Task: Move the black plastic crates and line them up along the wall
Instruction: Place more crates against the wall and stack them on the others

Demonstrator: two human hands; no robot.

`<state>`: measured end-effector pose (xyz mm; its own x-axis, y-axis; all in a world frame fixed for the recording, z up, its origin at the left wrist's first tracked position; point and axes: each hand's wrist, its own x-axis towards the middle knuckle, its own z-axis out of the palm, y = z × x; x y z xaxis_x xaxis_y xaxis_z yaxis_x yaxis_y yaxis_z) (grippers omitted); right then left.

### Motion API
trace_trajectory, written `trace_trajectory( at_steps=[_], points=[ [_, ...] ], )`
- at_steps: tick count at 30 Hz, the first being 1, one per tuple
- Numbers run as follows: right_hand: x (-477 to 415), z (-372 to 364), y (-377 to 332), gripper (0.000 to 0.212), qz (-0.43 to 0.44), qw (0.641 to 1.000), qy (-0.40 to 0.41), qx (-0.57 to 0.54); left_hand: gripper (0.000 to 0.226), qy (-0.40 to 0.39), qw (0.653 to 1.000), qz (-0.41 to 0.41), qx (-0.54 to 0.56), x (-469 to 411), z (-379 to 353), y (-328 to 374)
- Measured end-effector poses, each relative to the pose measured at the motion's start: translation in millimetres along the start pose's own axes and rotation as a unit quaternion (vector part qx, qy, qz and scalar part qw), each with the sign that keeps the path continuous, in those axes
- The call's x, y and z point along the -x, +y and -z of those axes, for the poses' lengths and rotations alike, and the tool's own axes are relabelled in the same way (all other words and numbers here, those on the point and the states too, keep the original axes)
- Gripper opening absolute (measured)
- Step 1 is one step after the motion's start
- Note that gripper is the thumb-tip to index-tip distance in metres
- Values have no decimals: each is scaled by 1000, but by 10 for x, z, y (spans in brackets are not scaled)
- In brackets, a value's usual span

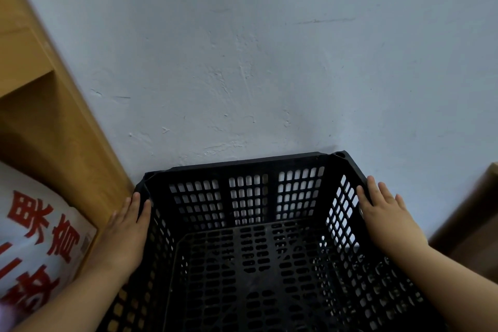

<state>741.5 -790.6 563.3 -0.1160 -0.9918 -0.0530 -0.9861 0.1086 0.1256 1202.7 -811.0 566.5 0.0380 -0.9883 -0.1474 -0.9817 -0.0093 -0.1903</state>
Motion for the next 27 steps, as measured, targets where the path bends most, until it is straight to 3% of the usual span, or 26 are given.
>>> trace_trajectory(
  at_steps=[27],
  points=[
    [-13, 112, -73, 69, -6, 999, -13, -29, 92, 2, 1000, -11, -16, -46, 25, -49]
  ],
)
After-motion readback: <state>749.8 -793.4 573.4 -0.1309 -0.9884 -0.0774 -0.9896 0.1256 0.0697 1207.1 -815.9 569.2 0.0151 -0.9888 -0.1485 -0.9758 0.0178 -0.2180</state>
